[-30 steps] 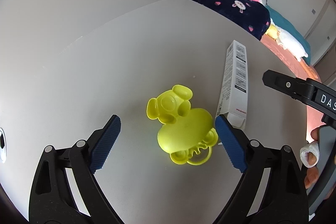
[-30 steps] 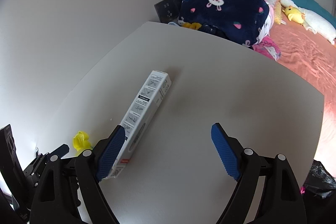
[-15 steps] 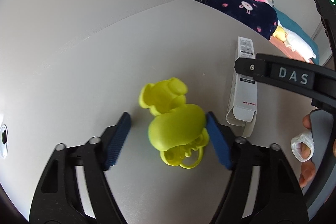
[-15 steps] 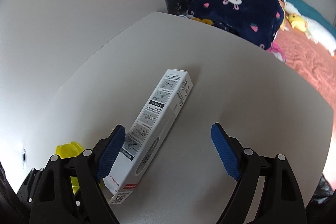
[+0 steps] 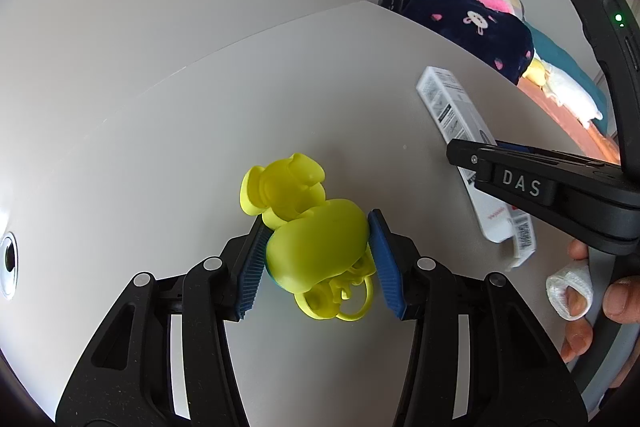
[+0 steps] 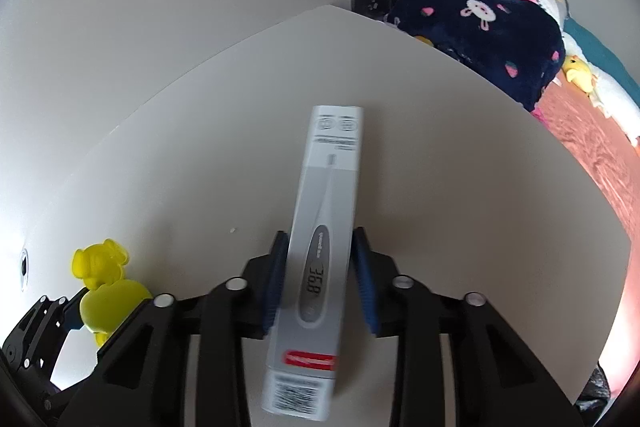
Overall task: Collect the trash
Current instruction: 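Grasp the yellow plush toy with the left gripper while the right grasps the white thermometer box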
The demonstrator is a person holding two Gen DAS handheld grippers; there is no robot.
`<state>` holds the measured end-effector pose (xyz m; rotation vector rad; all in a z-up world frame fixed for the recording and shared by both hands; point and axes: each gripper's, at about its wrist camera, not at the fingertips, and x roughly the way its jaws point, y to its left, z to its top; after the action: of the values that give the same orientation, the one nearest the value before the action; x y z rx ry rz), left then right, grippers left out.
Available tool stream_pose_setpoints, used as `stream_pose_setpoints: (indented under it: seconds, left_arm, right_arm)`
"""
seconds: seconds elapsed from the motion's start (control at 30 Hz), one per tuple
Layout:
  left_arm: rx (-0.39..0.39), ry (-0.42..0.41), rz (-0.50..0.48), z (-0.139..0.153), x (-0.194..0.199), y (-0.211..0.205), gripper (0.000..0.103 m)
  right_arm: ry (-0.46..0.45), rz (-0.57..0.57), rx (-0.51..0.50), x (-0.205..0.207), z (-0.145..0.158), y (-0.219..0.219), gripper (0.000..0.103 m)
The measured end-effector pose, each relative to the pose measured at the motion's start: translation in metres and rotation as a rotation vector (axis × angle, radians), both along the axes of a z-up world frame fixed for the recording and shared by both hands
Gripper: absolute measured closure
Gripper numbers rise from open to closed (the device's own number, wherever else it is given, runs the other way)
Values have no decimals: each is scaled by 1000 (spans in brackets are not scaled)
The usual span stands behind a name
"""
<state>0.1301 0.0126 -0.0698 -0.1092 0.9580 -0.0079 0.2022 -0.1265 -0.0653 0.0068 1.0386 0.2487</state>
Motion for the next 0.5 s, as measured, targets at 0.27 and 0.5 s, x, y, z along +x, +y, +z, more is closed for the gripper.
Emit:
stream_pose_setpoints:
  seconds: [0.27, 0.5]
  left_arm:
    - [-46, -2, -17, 0, -7, 0, 55]
    - [-86, -5, -44, 8, -21, -4, 55]
  right_arm:
    - [-8, 21, 64, -17, 8, -14, 75]
    - [-29, 4, 96, -37, 22, -35, 75]
